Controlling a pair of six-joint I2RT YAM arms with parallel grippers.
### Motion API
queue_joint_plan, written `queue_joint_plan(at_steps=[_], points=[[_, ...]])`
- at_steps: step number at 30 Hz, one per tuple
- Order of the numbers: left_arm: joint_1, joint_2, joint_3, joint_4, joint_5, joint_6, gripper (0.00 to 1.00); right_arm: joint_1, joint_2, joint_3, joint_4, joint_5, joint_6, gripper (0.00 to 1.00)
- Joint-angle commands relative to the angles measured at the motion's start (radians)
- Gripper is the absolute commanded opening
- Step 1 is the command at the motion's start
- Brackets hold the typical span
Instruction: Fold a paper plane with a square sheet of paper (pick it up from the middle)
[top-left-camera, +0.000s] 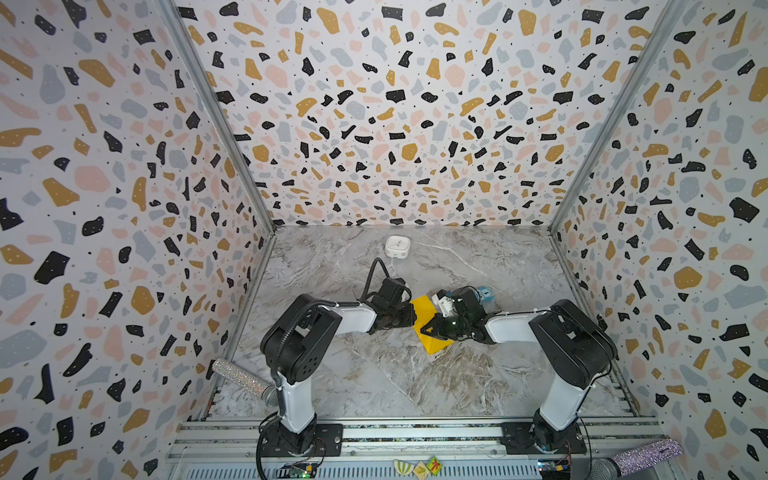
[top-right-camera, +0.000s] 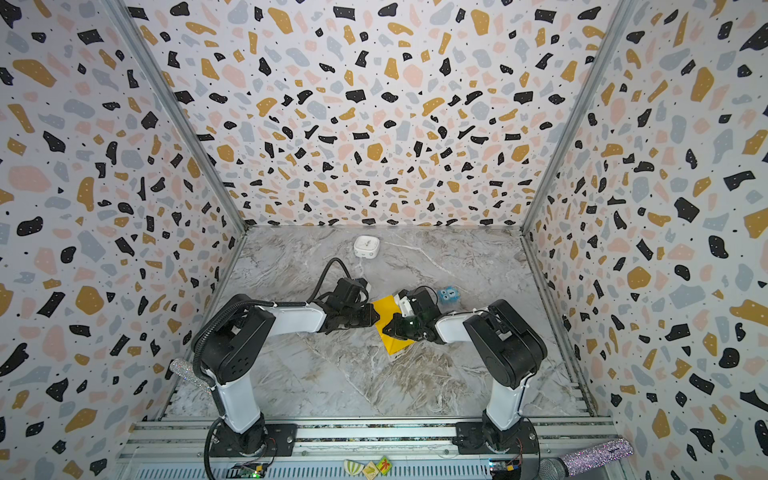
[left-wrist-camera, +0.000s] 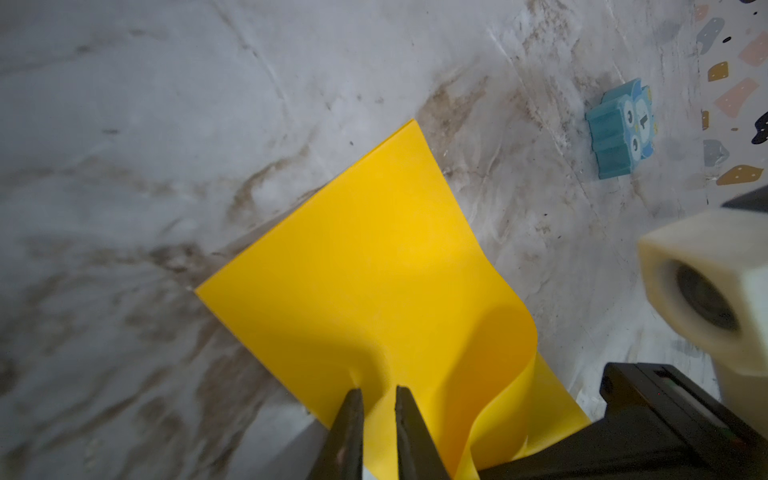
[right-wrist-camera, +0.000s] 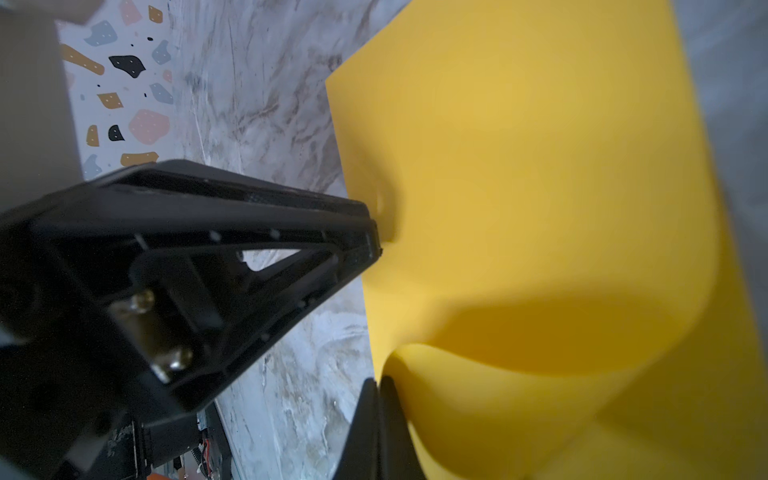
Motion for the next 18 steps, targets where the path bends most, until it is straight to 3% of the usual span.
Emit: queue_joint_plan(at_steps=[1,18], points=[[0.003,-0.007,-0.027,-0.034,-0.004,0.011,0.18,0.005,-0.003,0.002,0.005,0.018,0.005,0.02],[0.003,-0.014,-0.033,-0.036,-0.014,0.011,0.18,0.005,-0.009,-0.019,0.020,0.047,0.015,0.03]])
